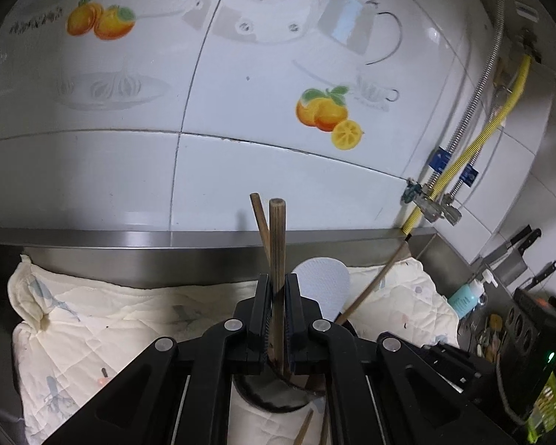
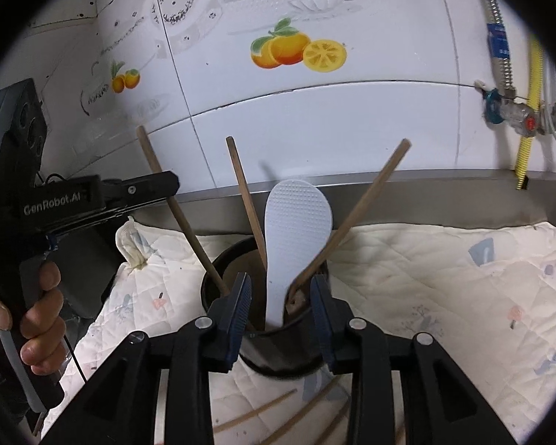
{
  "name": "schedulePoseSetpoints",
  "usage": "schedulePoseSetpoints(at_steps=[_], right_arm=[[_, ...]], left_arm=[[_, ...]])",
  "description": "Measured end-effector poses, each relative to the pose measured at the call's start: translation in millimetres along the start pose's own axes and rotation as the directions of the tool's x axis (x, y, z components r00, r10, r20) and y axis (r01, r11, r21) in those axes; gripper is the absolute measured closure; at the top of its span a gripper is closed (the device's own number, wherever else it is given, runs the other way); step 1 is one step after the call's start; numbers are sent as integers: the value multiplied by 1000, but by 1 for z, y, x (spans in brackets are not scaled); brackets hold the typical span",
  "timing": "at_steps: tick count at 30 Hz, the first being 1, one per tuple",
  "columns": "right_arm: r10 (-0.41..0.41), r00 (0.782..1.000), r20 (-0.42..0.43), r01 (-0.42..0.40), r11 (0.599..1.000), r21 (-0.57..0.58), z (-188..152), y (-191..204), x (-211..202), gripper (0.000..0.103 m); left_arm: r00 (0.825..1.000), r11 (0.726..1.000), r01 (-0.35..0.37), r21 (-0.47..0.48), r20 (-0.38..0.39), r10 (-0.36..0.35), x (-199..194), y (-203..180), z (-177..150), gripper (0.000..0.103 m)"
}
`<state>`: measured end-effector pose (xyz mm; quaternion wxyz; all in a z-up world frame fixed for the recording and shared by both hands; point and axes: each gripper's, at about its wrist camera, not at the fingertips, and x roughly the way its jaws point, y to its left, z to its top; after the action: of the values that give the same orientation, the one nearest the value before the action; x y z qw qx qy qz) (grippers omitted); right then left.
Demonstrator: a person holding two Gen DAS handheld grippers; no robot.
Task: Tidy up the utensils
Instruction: 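Lower the chopstick and paddle into the black holder and open both grippers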
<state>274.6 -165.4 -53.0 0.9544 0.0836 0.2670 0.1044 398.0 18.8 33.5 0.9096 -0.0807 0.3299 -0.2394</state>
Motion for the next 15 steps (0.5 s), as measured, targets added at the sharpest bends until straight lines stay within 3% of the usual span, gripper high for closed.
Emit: schedulePoseSetpoints(at_steps=[11, 15], right_arm=[[-56, 995, -78, 58, 998, 22, -27, -11, -59, 55], [-81, 993, -80, 85, 996, 36, -40, -18, -77, 54]], left_arm=[[999, 1000, -16, 27, -44, 17, -29, -12, -30, 92], [998, 999, -35, 10, -46, 35, -32, -11, -34, 87]])
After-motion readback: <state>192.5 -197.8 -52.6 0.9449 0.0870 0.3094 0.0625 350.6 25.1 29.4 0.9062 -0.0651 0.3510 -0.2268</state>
